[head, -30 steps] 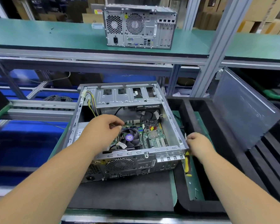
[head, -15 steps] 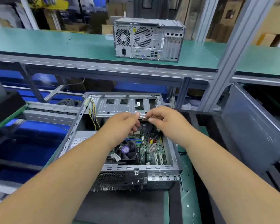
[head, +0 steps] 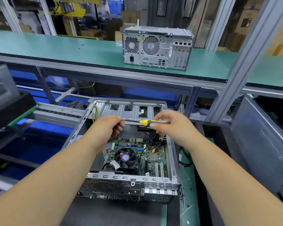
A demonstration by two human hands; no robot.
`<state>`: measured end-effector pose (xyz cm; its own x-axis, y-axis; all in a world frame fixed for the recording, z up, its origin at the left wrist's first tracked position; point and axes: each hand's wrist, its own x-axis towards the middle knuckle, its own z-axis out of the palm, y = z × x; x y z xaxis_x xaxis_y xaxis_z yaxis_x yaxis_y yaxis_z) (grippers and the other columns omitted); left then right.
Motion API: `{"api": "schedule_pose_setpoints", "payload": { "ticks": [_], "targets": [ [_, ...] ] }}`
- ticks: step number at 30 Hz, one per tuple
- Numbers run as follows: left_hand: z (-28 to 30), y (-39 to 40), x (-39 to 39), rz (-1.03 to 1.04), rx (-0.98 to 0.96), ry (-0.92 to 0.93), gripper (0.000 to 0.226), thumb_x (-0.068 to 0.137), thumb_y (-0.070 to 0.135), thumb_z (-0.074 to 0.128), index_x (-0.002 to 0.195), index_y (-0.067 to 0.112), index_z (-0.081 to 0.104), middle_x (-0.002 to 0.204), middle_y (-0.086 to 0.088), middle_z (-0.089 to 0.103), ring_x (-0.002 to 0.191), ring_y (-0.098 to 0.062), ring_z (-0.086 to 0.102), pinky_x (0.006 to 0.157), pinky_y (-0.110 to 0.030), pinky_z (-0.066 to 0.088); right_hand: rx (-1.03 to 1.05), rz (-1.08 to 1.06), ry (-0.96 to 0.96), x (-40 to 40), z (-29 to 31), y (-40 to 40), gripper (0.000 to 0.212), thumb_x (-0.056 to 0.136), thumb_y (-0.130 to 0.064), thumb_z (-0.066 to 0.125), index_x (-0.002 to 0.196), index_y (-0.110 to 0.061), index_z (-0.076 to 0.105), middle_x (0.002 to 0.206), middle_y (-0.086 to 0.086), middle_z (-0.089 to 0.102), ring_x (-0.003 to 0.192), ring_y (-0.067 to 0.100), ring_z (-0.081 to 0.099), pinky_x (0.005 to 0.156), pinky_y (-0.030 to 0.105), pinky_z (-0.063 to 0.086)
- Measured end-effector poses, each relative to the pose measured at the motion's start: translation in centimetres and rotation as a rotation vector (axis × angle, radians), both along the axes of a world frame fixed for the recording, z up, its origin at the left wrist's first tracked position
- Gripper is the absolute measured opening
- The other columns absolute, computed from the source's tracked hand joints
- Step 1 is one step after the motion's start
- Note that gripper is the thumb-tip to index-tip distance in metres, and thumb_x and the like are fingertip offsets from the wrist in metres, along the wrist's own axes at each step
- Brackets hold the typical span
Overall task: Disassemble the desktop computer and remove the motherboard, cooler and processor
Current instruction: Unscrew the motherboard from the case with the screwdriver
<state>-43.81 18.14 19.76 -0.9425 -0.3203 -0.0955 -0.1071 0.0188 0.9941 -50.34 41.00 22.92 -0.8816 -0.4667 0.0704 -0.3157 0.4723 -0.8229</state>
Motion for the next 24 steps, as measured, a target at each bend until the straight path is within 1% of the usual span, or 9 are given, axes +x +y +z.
{"api": "schedule_pose_setpoints", "payload": {
  "ticks": [3,6,8,10,12,14,16,19,24],
  "targets": [
    [-0.8,0.3,-0.7,-0.069,-0.051,-0.122,0.037,0.099,0.016,0.042,0.069,0.013,0.063,0.056,0.006,0.058,0.057,-0.012,0.046,0.060,-0.026,0.035,-0.182,-0.080,-0.110,-0.3,-0.2,-0.2,0.013,0.081,-0.037,0.076,0.085,-0.027,0.068,0.069,-0.004,0.072,0.056,0.007,0.058,0.059,0.028,0.045],
    [-1.6,1.0,-1.6,-0.220,-0.293,-0.326,0.035,0.102,0.022,0.040,0.082,0.012,0.067,0.072,0.001,0.065,0.065,-0.013,0.054,0.061,-0.023,0.042,-0.177,-0.147,-0.073,-0.2,-1.0,-0.7,0.013,0.084,-0.037,0.072,0.082,-0.027,0.065,0.066,-0.009,0.067,0.053,0.005,0.054,0.055,0.024,0.043],
    [-2.6,1.0,-2.3,-0.329,-0.625,-0.351,0.026,0.100,0.028,0.044,0.097,0.016,0.067,0.094,-0.001,0.067,0.081,-0.015,0.060,0.072,-0.023,0.047,-0.007,-0.181,0.034,-0.1,-1.5,-1.0,0.015,0.085,-0.039,0.071,0.081,-0.027,0.062,0.069,-0.009,0.066,0.053,0.004,0.052,0.051,0.021,0.042],
    [-3.3,1.2,-2.9,-0.446,-0.908,-0.293,0.023,0.097,0.031,0.049,0.113,0.023,0.064,0.114,-0.002,0.062,0.098,-0.020,0.059,0.087,-0.030,0.048,0.279,-0.176,0.154,-0.2,-1.9,-1.3,0.018,0.086,-0.043,0.068,0.081,-0.028,0.059,0.076,-0.008,0.064,0.066,0.008,0.057,0.060,0.029,0.048],
    [-4.5,1.6,-4.0,-0.639,-1.105,-0.245,0.032,0.096,0.033,0.050,0.128,0.033,0.057,0.129,-0.005,0.052,0.119,-0.026,0.050,0.103,-0.039,0.040,0.499,-0.146,0.215,-0.2,-2.3,-2.0,0.021,0.088,-0.044,0.066,0.085,-0.025,0.057,0.084,-0.005,0.064,0.077,0.017,0.059,0.069,0.035,0.051],
    [-5.8,2.1,-5.1,-0.837,-1.277,-0.248,0.041,0.098,0.039,0.045,0.138,0.041,0.046,0.141,-0.006,0.041,0.131,-0.031,0.035,0.110,-0.045,0.031,0.619,-0.129,0.231,-0.2,-3.1,-2.8,0.022,0.089,-0.042,0.064,0.091,-0.022,0.057,0.090,-0.001,0.063,0.085,0.022,0.059,0.071,0.035,0.050],
    [-6.9,2.3,-6.1,-0.944,-1.383,-0.275,0.043,0.099,0.043,0.040,0.142,0.045,0.039,0.144,-0.006,0.037,0.133,-0.033,0.029,0.110,-0.047,0.029,0.691,-0.120,0.242,-0.2,-4.1,-3.6,0.020,0.090,-0.040,0.064,0.094,-0.022,0.056,0.090,-0.002,0.060,0.088,0.023,0.059,0.070,0.033,0.047],
    [-7.7,1.9,-7.5,-1.002,-1.475,-0.290,0.042,0.099,0.045,0.036,0.141,0.045,0.039,0.139,-0.007,0.038,0.129,-0.033,0.030,0.107,-0.047,0.031,0.728,-0.136,0.238,-0.4,-5.3,-4.4,0.018,0.091,-0.038,0.062,0.095,-0.021,0.055,0.086,-0.003,0.057,0.086,0.022,0.058,0.066,0.031,0.041],
    [-7.8,1.5,-8.4,-0.922,-1.594,-0.180,0.044,0.097,0.035,0.038,0.140,0.035,0.041,0.136,-0.008,0.044,0.124,-0.032,0.039,0.099,-0.044,0.032,0.729,-0.165,0.238,-0.7,-6.3,-5.1,0.019,0.091,-0.038,0.062,0.097,-0.020,0.058,0.092,-0.002,0.062,0.084,0.021,0.056,0.065,0.031,0.041]
  ]
}}
